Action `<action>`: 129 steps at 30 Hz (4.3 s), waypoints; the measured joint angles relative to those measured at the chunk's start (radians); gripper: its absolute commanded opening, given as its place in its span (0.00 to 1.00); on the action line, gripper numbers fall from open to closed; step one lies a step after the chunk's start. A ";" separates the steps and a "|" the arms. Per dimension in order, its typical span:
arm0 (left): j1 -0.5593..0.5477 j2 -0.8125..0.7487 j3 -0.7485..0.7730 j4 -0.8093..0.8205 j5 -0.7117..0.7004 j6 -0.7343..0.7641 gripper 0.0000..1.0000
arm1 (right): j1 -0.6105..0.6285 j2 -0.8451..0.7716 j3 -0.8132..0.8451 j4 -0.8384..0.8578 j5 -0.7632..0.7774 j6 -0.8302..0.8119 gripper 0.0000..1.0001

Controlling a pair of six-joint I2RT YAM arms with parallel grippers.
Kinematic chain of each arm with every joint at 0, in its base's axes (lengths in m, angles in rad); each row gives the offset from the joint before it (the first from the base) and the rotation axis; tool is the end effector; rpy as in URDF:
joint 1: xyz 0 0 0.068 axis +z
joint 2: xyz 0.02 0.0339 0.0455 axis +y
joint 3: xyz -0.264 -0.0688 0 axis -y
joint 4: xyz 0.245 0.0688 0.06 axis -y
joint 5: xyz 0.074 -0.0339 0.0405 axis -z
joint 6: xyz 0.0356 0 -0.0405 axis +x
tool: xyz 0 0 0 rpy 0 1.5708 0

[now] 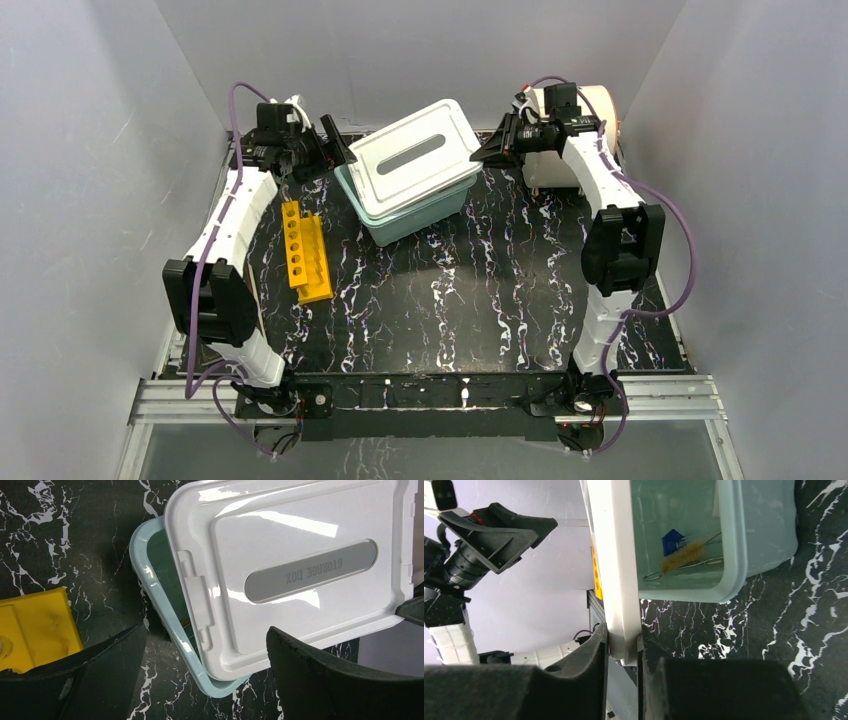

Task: Organize the chemistry lab equipment

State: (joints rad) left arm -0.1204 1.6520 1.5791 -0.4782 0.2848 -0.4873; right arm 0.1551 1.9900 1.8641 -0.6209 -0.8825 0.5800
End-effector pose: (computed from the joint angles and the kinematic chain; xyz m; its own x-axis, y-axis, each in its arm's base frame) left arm 0.3783 -0.0558 0.3620 -0.6246 -0.3771 -0.6839 0.0684 0.8459 -0.5289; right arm 0.4393 0.0965 0.3178 -0.9220 0.2082 -0.3263 -0.1827 0.5092 0.8410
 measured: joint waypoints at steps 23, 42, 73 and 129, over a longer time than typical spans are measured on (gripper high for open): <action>-0.072 0.066 -0.002 -0.045 -0.155 -0.007 0.93 | 0.117 0.165 0.227 -0.223 0.452 -0.252 0.54; -0.087 0.077 -0.029 -0.074 -0.194 -0.007 0.82 | 0.142 0.166 0.244 -0.241 0.519 -0.476 0.49; -0.087 0.092 -0.028 -0.072 -0.278 0.050 0.36 | 0.221 0.173 0.292 -0.203 0.706 -0.509 0.52; 0.008 0.225 0.208 -0.084 -0.127 0.045 0.69 | 0.286 0.219 0.347 -0.088 0.901 -0.396 0.58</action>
State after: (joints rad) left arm -0.1123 1.8771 1.7870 -0.5617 0.1577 -0.4427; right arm 0.4408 2.2089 2.2108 -0.7086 0.0181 0.1837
